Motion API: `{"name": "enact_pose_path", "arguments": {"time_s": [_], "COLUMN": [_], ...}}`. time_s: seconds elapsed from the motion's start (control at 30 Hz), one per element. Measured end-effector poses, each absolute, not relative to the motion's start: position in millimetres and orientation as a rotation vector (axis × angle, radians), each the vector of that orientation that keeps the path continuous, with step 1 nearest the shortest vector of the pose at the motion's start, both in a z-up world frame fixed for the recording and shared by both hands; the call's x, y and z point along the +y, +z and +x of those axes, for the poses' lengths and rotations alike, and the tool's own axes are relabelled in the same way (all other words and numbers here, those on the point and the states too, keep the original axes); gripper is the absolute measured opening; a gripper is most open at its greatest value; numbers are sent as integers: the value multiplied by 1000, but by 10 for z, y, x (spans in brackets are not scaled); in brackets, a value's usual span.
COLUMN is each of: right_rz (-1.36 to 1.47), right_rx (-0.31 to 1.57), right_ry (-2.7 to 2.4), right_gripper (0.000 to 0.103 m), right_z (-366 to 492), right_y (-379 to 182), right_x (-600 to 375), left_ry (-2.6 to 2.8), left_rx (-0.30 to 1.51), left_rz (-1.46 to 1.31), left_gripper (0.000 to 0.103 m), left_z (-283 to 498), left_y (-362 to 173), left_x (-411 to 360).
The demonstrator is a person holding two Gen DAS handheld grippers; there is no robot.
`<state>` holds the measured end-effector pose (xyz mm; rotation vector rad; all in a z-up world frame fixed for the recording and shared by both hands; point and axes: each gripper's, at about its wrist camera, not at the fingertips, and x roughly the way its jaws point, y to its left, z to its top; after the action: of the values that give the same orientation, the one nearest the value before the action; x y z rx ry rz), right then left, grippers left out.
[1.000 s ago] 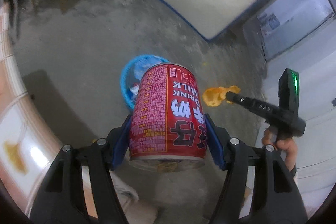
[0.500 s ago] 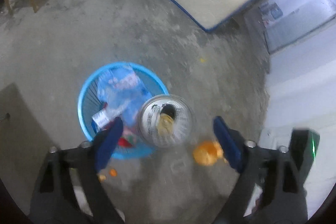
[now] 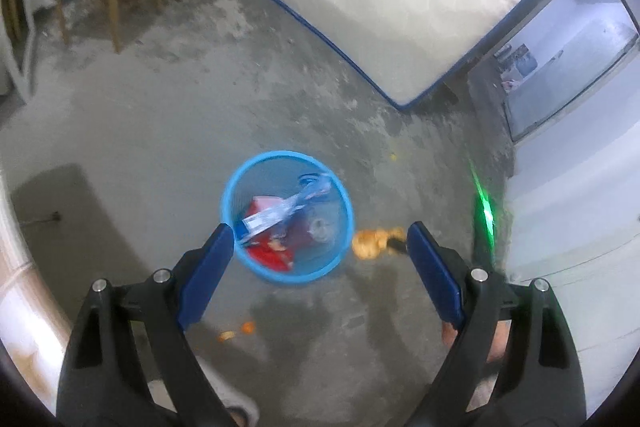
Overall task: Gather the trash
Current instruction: 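Open both tools over the wastebasket to drop can and peel, then move both tools back over the table toward the green bottle and cloth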
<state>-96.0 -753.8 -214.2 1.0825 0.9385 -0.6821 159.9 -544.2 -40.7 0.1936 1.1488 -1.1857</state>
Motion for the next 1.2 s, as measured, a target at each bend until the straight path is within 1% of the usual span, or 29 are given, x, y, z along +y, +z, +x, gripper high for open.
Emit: {"name": "enact_pose_path", "arguments": {"time_s": [0.13,0.23,0.43,0.47,0.5,0.53,0.57,0.6,0.77,0.83,1.1,1.17,1.2], "right_rz": [1054,1024,891,873,847,829,798,785,773,765,734,712,697], "right_rx": [970,1004,1125,1144,1171,1188,1209,1214,1184,1166,1038,1001,985], "right_ry": [-657,-627,-584,-579,-573,-574,-593,-604,-619,-628,-594,-556,-534], "right_gripper": [6,6,8,9,18,33,39,43,46,46,46,53,59], "right_z": [-728,-511,29,86,165,207,255,267,247,219,50,63,82], "right_y": [-2202,-2235,-2400,-2439,-2497,-2525,-2558,-2561,-2410,-2305,-1544,-1291,-1179], "right_x": [-7578,-7539,-7411,-7395,-7370,-7352,-7323,-7307,-7191,-7147,-6882,-6765,-6709], "left_ry": [-1160,-1106,-946,-918,-898,-881,-862,-847,-800,-789,-767,-751,-738], "left_rx": [1071,1018,956,938,925,914,901,893,872,875,834,821,808], "left_rz": [195,157,100,90,81,73,66,64,34,17,-54,-69,-80], "left_gripper": [84,84,84,84,84,84,84,84,84,84,84,84,84], "left_z": [1528,1458,1344,1314,1290,1273,1250,1246,1270,1307,1347,1346,1341], "left_y": [-43,159,264,275,277,287,288,283,221,190,175,176,180], "left_x": [-4757,-4096,-3033,-2844,-2708,-2595,-2467,-2375,-1916,-1842,-1470,-1381,-1305]}}
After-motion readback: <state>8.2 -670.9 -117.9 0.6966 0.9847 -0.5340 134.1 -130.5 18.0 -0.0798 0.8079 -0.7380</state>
